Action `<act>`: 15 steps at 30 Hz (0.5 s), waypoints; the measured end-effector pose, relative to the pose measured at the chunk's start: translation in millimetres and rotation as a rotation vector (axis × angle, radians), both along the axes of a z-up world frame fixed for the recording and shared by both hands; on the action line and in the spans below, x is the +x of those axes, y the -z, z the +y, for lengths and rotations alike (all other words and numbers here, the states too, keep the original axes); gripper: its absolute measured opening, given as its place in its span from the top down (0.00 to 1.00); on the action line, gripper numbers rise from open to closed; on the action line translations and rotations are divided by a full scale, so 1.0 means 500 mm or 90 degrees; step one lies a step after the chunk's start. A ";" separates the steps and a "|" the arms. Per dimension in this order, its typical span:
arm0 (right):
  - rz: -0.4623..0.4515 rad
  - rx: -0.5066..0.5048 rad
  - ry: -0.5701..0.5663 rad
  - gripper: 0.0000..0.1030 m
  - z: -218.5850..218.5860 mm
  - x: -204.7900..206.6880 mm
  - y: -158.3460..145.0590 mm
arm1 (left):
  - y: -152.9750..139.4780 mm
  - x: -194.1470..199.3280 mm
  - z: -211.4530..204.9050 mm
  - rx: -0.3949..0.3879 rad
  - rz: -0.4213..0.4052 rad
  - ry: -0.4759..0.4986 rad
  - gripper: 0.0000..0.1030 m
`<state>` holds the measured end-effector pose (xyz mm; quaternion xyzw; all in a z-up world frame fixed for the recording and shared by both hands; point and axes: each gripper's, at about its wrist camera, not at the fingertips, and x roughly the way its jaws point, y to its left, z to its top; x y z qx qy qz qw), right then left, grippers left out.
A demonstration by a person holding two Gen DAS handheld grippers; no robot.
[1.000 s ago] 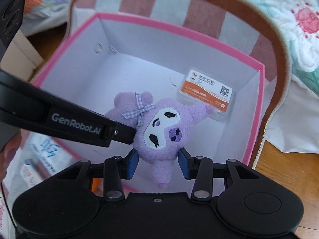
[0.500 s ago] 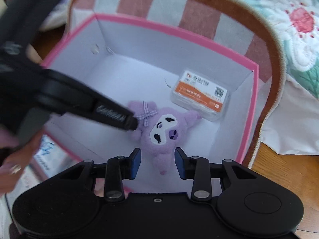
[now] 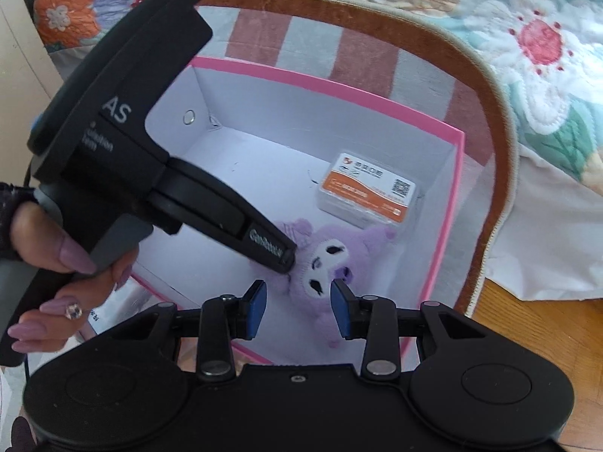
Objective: Organize objects
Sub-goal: 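Lower the plush toy into the pink box and open the left gripper, then withdraw the left tool and reach to the small white tissue pack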
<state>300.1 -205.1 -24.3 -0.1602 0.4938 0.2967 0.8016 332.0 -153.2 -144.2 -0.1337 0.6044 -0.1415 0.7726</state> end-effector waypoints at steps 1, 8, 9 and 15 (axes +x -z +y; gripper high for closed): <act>-0.001 -0.001 0.003 0.59 -0.006 0.001 0.000 | -0.001 -0.001 -0.004 -0.003 -0.009 0.001 0.74; -0.024 0.030 0.047 0.58 -0.042 -0.020 -0.027 | -0.069 -0.053 0.009 0.044 -0.062 0.039 0.60; -0.025 0.042 0.048 0.57 -0.047 -0.031 -0.040 | -0.089 -0.069 0.015 0.057 -0.070 0.045 0.58; -0.037 0.066 0.046 0.47 -0.058 -0.108 -0.119 | -0.219 -0.169 0.071 0.066 -0.092 0.060 0.49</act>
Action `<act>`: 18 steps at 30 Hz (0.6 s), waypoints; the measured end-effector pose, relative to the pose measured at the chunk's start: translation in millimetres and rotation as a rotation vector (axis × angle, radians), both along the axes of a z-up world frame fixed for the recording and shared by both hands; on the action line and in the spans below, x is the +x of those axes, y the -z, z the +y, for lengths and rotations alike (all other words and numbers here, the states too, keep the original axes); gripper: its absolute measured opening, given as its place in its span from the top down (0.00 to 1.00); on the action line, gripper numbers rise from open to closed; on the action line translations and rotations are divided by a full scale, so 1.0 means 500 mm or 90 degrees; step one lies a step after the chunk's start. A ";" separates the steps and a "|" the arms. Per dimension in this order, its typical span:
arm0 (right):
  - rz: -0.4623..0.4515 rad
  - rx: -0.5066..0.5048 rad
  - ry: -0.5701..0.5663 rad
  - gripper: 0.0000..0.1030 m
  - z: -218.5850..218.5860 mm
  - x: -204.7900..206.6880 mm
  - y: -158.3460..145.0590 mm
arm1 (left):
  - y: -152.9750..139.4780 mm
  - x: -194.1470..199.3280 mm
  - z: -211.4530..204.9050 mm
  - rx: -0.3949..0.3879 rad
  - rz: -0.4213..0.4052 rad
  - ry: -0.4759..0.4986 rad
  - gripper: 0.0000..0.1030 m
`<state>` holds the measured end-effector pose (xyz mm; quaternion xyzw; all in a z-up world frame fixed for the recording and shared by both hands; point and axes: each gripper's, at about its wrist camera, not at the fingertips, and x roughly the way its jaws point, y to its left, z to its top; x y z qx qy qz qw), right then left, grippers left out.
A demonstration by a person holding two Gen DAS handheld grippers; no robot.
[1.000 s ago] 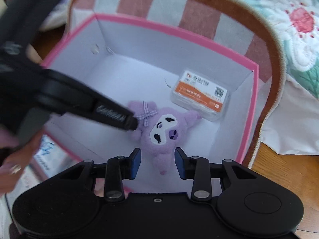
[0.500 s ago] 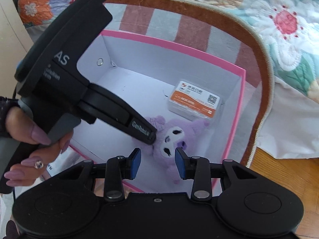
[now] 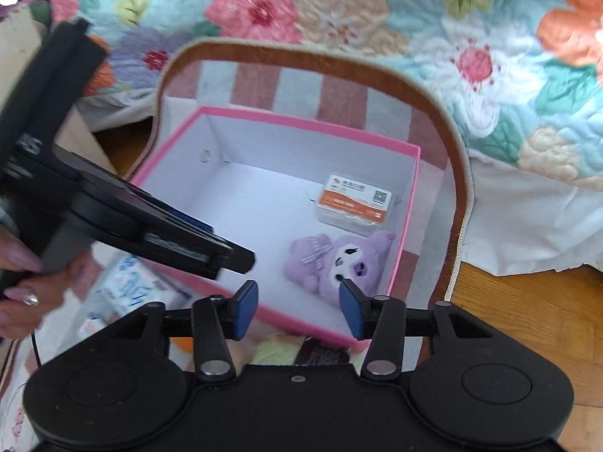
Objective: Organize objects
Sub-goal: 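Withdraw the left tool and reach to the small white tissue pack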
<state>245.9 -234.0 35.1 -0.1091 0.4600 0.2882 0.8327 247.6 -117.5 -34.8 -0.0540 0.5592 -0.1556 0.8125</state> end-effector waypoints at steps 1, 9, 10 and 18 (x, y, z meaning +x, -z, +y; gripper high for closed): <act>-0.001 0.003 -0.006 0.46 0.001 -0.015 -0.015 | -0.018 -0.019 0.007 0.008 -0.003 0.004 0.47; -0.023 0.046 -0.100 0.31 0.005 -0.146 -0.138 | -0.141 -0.177 0.084 0.028 -0.030 0.022 0.38; -0.026 0.052 -0.113 0.29 0.007 -0.163 -0.149 | -0.149 -0.194 0.098 0.026 -0.034 0.017 0.36; 0.008 0.102 -0.193 0.16 0.037 -0.266 -0.165 | -0.127 -0.290 0.198 0.029 -0.015 -0.039 0.29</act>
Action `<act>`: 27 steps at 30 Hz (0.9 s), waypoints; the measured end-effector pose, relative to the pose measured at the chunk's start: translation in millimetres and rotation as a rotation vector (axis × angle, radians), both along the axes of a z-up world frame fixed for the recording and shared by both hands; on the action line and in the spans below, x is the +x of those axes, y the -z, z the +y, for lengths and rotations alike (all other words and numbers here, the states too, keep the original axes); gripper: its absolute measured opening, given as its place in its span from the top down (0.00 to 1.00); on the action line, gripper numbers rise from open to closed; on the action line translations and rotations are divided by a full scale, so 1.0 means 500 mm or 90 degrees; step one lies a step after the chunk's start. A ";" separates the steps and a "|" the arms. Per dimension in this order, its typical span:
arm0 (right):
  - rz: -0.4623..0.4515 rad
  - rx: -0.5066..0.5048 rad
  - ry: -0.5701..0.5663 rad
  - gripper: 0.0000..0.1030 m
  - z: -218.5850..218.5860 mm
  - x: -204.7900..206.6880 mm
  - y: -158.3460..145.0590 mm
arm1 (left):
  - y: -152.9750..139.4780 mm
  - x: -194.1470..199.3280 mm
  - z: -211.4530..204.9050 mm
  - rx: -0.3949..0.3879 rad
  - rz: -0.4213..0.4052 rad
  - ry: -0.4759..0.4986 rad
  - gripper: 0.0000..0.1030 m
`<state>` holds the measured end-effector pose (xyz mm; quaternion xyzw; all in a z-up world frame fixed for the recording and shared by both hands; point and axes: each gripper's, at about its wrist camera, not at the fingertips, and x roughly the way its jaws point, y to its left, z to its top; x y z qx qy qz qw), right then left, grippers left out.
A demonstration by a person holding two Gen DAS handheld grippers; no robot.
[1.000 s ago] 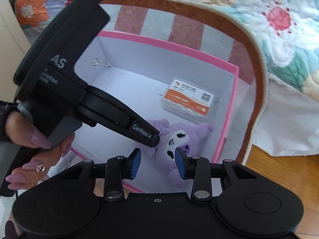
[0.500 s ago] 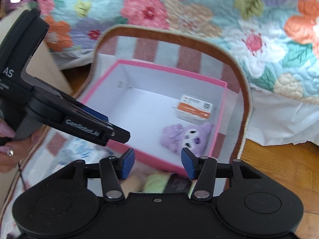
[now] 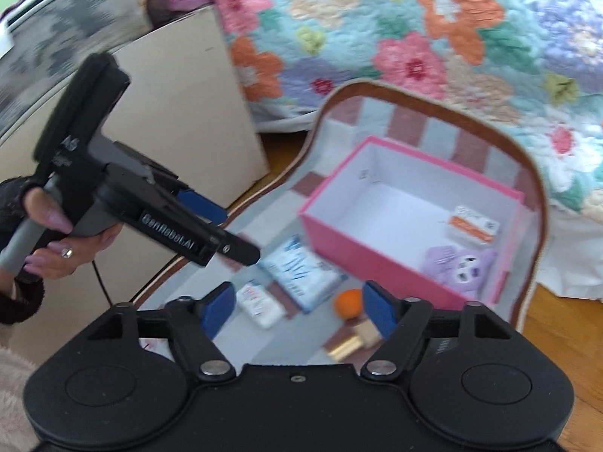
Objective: Organize objects
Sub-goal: 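Withdraw the left tool and reach to the small white tissue pack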
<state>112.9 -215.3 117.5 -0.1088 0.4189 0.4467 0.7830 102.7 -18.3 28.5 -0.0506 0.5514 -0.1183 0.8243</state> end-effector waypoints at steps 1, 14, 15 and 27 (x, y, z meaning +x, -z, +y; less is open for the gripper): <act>0.006 -0.001 -0.018 0.12 0.008 -0.010 0.010 | 0.011 -0.003 0.012 -0.010 0.013 -0.011 0.29; 0.123 0.034 -0.042 0.12 0.112 -0.030 0.226 | 0.198 -0.006 0.099 -0.040 0.085 -0.071 0.19; 0.138 0.033 -0.039 0.12 0.123 -0.024 0.244 | 0.215 -0.004 0.104 -0.043 0.090 -0.078 0.19; 0.298 -0.031 0.014 0.13 0.224 0.032 0.417 | 0.343 0.026 0.133 -0.078 0.088 -0.113 0.23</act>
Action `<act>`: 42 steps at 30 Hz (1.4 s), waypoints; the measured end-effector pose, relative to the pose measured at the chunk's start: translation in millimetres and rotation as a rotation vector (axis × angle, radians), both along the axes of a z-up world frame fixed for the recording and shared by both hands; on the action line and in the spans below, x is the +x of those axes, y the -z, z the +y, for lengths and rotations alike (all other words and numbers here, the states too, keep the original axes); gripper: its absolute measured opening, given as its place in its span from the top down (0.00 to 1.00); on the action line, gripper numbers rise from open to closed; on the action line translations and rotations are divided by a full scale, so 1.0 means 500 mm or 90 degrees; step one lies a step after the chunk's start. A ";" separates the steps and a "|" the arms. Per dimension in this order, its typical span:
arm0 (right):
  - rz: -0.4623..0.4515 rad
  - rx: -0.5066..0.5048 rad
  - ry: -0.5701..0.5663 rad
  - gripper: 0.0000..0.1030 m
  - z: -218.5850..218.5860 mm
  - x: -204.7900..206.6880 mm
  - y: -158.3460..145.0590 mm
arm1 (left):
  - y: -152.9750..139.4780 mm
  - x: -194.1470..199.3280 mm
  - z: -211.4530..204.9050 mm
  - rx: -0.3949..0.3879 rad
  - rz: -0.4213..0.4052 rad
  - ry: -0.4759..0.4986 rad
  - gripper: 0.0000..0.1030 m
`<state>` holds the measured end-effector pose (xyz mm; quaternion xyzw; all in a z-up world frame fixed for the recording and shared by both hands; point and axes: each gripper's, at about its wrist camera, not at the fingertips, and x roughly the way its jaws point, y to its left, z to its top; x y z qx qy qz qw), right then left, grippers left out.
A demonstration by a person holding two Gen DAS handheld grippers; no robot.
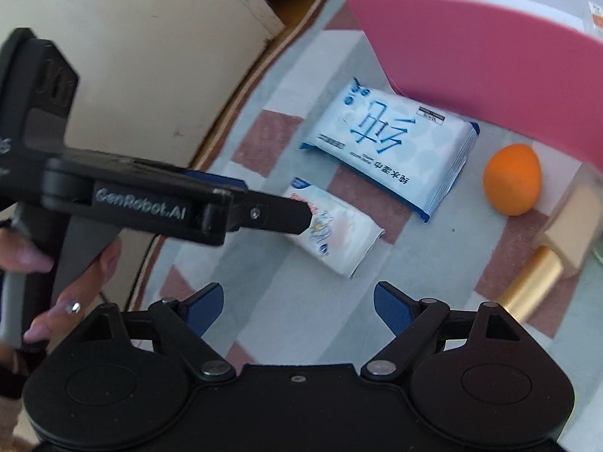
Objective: Organize objects
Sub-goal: 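Withdraw the left tool and reach to the small white tissue pack, then close the left gripper on the white tissue pack and lift it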
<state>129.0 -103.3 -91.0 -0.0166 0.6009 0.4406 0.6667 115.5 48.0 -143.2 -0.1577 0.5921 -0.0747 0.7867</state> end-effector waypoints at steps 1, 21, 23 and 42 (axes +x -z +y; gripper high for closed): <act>-0.008 -0.004 0.004 0.13 0.006 -0.001 0.008 | 0.007 0.001 0.001 -0.006 -0.003 -0.003 0.25; -0.149 -0.014 0.050 0.44 -0.037 -0.028 0.009 | 0.050 -0.009 -0.029 -0.074 0.041 -0.064 0.62; -0.127 -0.019 0.059 0.40 -0.031 -0.016 0.022 | 0.049 -0.009 -0.034 -0.063 0.037 -0.066 0.62; -0.241 0.070 0.088 0.41 -0.125 -0.071 -0.211 | -0.259 -0.065 -0.120 0.015 -0.128 0.062 0.62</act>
